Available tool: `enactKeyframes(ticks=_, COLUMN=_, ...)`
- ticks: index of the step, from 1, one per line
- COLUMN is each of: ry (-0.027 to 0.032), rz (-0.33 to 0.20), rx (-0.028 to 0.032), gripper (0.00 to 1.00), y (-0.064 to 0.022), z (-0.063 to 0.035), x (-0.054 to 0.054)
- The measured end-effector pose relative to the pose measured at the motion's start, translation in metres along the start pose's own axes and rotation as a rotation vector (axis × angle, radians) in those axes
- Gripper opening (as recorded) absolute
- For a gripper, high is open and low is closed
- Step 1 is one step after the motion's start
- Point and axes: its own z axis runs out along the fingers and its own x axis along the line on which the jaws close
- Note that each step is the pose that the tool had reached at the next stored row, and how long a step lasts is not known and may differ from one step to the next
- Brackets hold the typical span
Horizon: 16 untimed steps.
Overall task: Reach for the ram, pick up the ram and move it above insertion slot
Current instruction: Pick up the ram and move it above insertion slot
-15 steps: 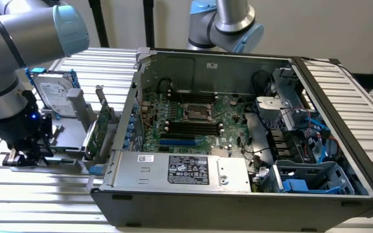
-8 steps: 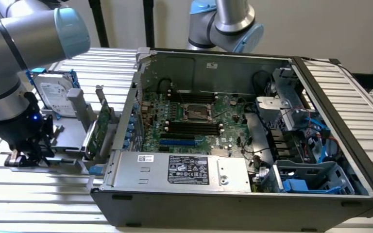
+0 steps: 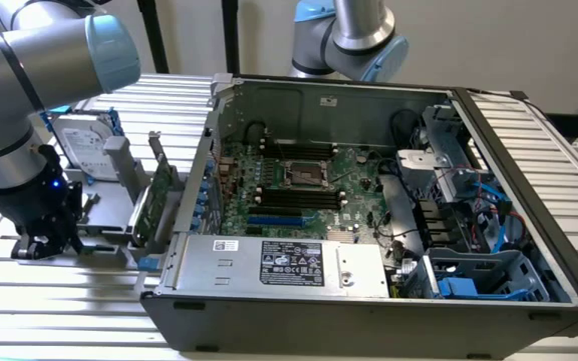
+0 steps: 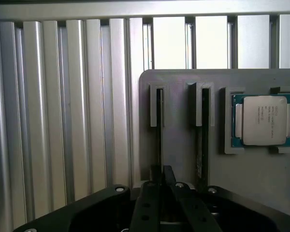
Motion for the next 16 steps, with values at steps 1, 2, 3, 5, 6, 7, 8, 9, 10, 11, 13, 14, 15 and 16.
enactKeyframes(ticks=1, ry=-0.0001, rz=0.000, rx=0.0001, gripper=0.16, y=0.0000, z=0.0001, x=0.0000)
enactKeyframes(ticks=2, ry=0.0000, rz=0.000, rx=0.0001, gripper=0.13, y=0.0000, z=0.0000, x=0.0000)
enactKeyframes(ticks=3, ry=-0.0001, rz=0.000, rx=0.0001, gripper=0.13, y=0.0000, z=0.0001, x=0.0000)
enactKeyframes(ticks=5, ry=-0.0001, rz=0.000, rx=0.0001, gripper=0.13, y=0.0000, z=0.0001, x=0.0000)
enactKeyframes(ticks=6, ry=-0.0001, rz=0.000, rx=0.0001, gripper=0.13, y=0.0000, z=0.0001, x=0.0000)
enactKeyframes(ticks=7, ry=-0.0001, rz=0.000, rx=0.0001, gripper=0.13, y=0.0000, z=0.0001, x=0.0000)
enactKeyframes(ticks=8, ry=-0.0001, rz=0.000, rx=0.0001, gripper=0.13, y=0.0000, z=0.0001, x=0.0000)
enactKeyframes(ticks=9, ry=-0.0002, rz=0.000, rx=0.0002, gripper=0.13, y=0.0000, z=0.0000, x=0.0000)
enactKeyframes(ticks=10, ry=-0.0003, rz=0.000, rx=0.0003, gripper=0.13, y=0.0000, z=0.0000, x=0.0000)
enactKeyframes(ticks=11, ry=-0.0004, rz=0.000, rx=0.0003, gripper=0.13, y=0.0000, z=-0.0002, x=-0.0001)
enactKeyframes(ticks=13, ry=-0.0001, rz=0.000, rx=0.0001, gripper=0.13, y=0.0000, z=-0.0010, x=0.0000)
enactKeyframes(ticks=14, ry=0.0000, rz=0.000, rx=0.0000, gripper=0.13, y=0.0000, z=-0.0015, x=0.0000)
enactKeyframes(ticks=15, ry=-0.0001, rz=0.000, rx=0.0001, gripper=0.13, y=0.0001, z=-0.0021, x=0.0000)
enactKeyframes(ticks=16, ry=-0.0002, rz=0.000, rx=0.0001, gripper=0.13, y=0.0001, z=-0.0027, x=0.0000)
